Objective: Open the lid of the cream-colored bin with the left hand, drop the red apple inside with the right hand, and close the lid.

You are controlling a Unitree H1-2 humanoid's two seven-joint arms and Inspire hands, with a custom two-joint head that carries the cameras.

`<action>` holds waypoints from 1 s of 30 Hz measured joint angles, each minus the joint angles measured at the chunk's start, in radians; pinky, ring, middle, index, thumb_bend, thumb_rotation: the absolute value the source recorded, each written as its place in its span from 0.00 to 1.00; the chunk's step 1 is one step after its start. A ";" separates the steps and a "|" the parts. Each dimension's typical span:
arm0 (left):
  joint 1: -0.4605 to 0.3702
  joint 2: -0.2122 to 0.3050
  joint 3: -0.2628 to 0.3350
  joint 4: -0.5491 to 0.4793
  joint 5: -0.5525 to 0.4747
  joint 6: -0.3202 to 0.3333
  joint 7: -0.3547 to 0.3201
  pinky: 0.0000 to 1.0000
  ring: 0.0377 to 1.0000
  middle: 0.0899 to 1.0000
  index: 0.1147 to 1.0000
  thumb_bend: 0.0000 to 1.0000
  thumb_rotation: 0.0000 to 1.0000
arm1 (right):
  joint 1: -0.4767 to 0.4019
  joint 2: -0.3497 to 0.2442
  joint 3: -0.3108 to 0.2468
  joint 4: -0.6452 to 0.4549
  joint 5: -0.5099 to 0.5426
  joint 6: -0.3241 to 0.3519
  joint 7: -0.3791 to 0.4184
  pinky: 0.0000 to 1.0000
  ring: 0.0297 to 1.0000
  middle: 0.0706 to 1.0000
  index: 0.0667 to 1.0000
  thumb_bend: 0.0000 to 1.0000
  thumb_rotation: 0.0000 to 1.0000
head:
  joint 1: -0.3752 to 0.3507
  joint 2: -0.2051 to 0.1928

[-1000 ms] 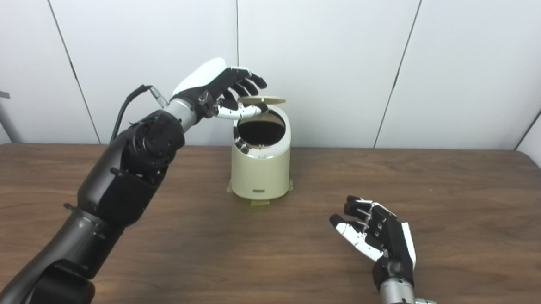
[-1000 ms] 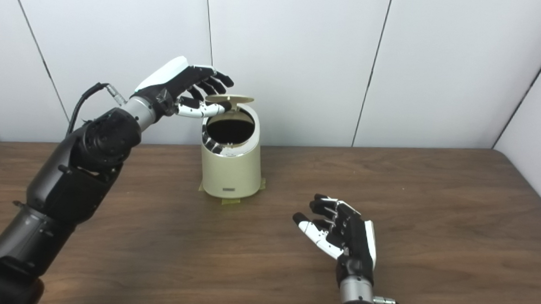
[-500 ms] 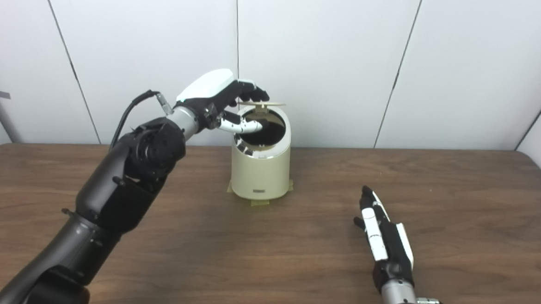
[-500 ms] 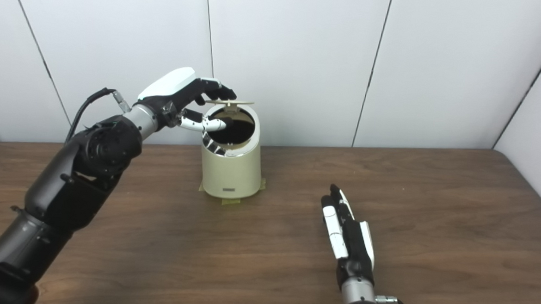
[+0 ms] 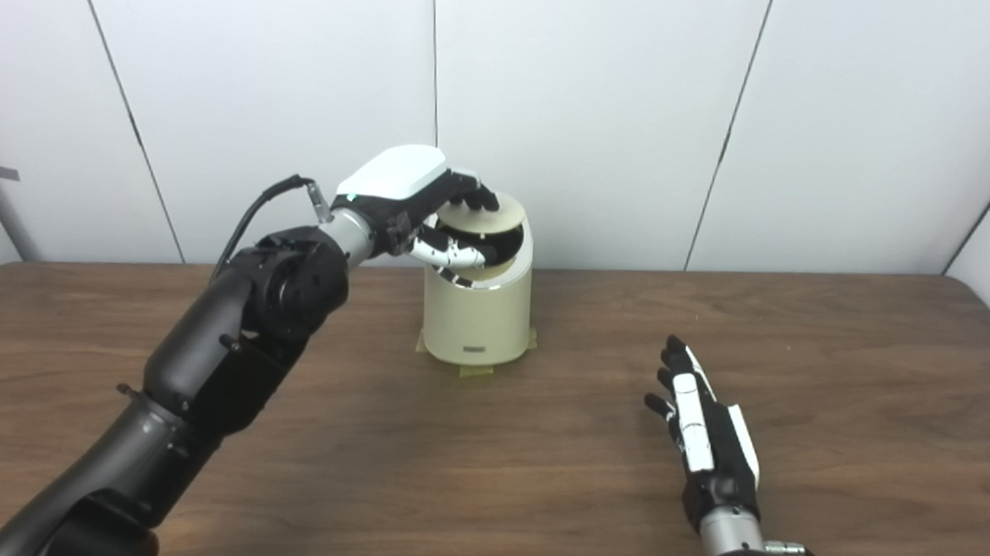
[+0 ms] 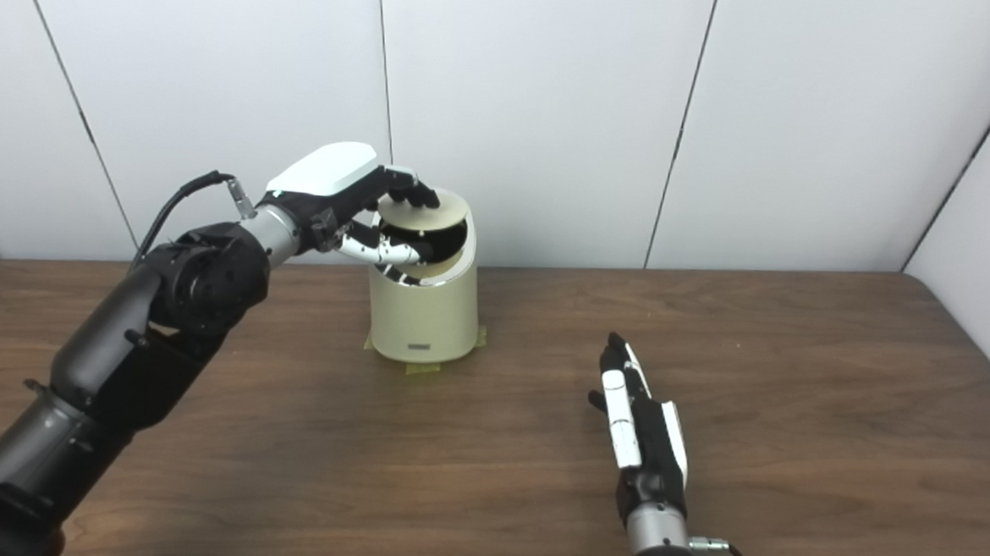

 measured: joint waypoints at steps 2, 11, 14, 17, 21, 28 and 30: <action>0.000 0.014 -0.027 0.000 0.035 -0.029 -0.008 0.78 0.79 0.74 0.75 0.58 0.51 | -0.002 0.000 0.000 0.000 0.001 0.000 0.000 0.86 0.95 0.95 0.95 0.49 0.99 | 0.000 0.000; 0.021 0.032 -0.054 -0.057 0.131 -0.086 -0.053 0.80 0.81 0.77 0.75 0.62 0.52 | -0.003 -0.001 0.001 0.000 0.002 0.000 0.002 0.87 0.95 0.95 0.95 0.51 1.00 | -0.002 0.011; 0.021 0.032 -0.058 -0.073 0.158 -0.102 -0.074 0.80 0.81 0.77 0.74 0.63 0.52 | -0.003 0.000 0.001 0.000 0.002 0.000 0.002 0.86 0.94 0.95 0.95 0.52 1.00 | -0.002 0.012; 0.021 0.032 -0.059 -0.079 0.179 -0.106 -0.089 0.85 0.83 0.78 0.76 0.62 0.53 | -0.003 0.000 0.000 0.000 0.007 0.000 0.002 0.86 0.94 0.95 0.95 0.51 0.99 | -0.002 0.014; 0.022 0.032 -0.060 -0.108 0.208 -0.106 -0.133 0.89 0.85 0.80 0.77 0.62 0.53 | -0.004 -0.001 0.001 0.000 0.007 -0.001 0.002 0.84 0.93 0.95 0.96 0.51 1.00 | -0.002 0.015; 0.034 0.032 -0.060 -0.130 0.229 -0.108 -0.172 0.95 0.87 0.81 0.79 0.63 0.56 | -0.003 -0.001 0.001 0.000 0.008 0.000 0.002 0.83 0.92 0.94 0.96 0.51 0.99 | -0.002 0.028; 0.034 0.032 -0.058 -0.136 0.228 -0.104 -0.201 0.96 0.87 0.81 0.81 0.62 0.56 | -0.003 0.000 0.000 0.000 0.011 0.000 0.002 0.83 0.92 0.94 0.95 0.51 0.98 | -0.002 0.028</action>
